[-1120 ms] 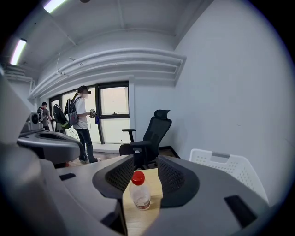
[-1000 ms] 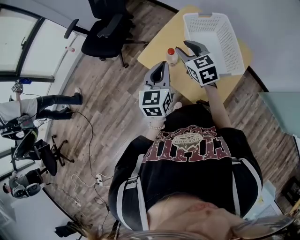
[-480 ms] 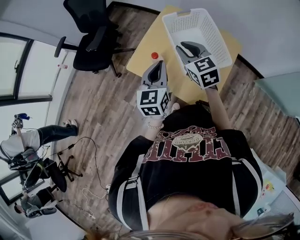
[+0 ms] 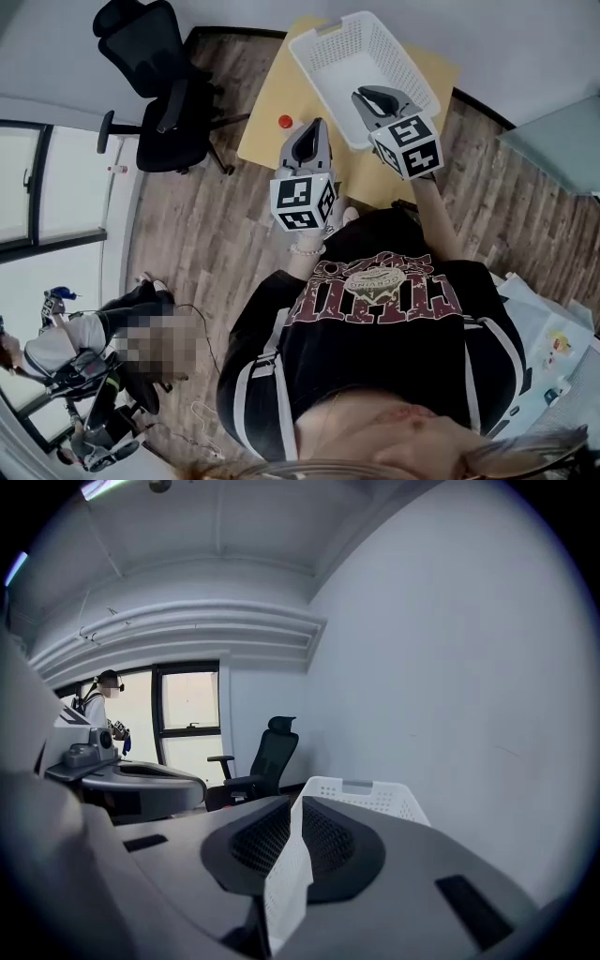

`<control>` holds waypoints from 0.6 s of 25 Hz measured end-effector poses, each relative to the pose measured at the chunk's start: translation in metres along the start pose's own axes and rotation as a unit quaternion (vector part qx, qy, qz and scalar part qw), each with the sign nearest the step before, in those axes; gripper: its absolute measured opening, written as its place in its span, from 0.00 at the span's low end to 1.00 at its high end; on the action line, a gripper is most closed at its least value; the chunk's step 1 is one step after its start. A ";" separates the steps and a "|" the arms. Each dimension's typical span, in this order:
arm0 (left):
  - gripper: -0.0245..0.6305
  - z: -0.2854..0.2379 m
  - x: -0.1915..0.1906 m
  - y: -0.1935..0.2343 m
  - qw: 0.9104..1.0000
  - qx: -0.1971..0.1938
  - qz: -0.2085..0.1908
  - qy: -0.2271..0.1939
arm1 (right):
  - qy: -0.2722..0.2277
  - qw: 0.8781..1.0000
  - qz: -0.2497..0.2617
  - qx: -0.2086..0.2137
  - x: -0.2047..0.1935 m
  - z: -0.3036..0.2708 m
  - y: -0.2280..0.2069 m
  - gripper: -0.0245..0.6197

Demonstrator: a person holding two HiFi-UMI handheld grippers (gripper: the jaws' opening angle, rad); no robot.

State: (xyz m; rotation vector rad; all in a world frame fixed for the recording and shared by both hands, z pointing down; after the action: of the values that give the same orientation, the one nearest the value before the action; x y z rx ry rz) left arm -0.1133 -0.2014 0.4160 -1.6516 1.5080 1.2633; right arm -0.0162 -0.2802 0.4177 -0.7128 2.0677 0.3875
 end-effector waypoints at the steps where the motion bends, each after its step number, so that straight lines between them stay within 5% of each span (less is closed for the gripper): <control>1: 0.11 -0.002 0.000 -0.003 1.000 -0.005 -0.002 0.001 | 0.000 1.000 -0.003 -0.002 -0.002 0.003 -0.002 0.12; 15: 0.11 -0.024 0.002 -0.045 0.996 -0.077 -0.034 0.013 | -0.004 0.998 -0.049 -0.049 -0.031 0.047 -0.023 0.08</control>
State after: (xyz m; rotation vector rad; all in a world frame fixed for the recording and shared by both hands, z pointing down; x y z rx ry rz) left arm -0.0636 -0.2138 0.4157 -1.8078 1.3854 1.3553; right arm 0.0422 -0.2636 0.4176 -0.8667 2.0077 0.4363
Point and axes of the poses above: the fingertips, and each gripper's own axes: z backward along the fingers, y to its left, x out of its top, the point moved 4 cm from there along z, backward along the fingers, and after that the axes turned 12 degrees about y, right-handed, at the moved point
